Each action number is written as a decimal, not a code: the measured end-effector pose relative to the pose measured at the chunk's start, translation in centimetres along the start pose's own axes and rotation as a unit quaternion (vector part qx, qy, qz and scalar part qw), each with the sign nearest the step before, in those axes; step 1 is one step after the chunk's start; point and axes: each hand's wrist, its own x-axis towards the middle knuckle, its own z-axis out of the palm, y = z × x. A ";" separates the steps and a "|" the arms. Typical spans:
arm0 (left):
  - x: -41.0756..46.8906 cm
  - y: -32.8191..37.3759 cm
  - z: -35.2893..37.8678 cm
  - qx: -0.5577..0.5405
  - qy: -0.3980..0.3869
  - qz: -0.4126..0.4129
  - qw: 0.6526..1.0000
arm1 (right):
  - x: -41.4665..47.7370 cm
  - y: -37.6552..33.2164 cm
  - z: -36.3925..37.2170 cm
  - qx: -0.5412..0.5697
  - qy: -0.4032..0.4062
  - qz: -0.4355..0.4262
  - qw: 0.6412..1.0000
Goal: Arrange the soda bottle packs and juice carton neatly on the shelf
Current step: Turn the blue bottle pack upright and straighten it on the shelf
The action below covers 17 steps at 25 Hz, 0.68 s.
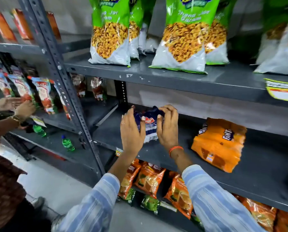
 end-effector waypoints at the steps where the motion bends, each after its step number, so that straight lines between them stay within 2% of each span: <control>1: 0.5 -1.8 0.7 0.008 -0.031 -0.033 0.999 | 0.2 1.2 1.6 -0.029 -0.024 0.030 0.999; 3: 1.7 -5.6 2.2 0.028 -0.100 -0.119 0.987 | 1.0 3.5 4.1 -0.092 -0.073 0.136 0.984; 6: 2.6 -9.6 4.2 0.006 -0.206 -0.256 0.944 | 1.7 7.7 6.4 -0.130 -0.149 0.307 0.931; 9: 2.9 -10.7 5.2 -0.076 -0.209 -0.286 0.932 | 2.7 9.5 6.5 0.018 -0.170 0.456 0.874; 10: 3.1 -10.9 5.3 -0.103 -0.201 -0.296 0.928 | 2.8 9.6 6.4 0.054 -0.155 0.477 0.863; 12: 2.9 -11.0 5.1 -0.134 -0.191 -0.292 0.928 | 1.7 9.9 6.4 0.088 -0.114 0.463 0.874; 15: 1.4 -11.2 4.8 -0.158 -0.188 -0.224 0.943 | -0.8 10.3 5.6 0.182 -0.063 0.435 0.879; 17: -0.1 -11.8 4.6 -0.170 -0.195 -0.168 0.951 | -2.3 10.9 4.4 0.210 -0.078 0.417 0.881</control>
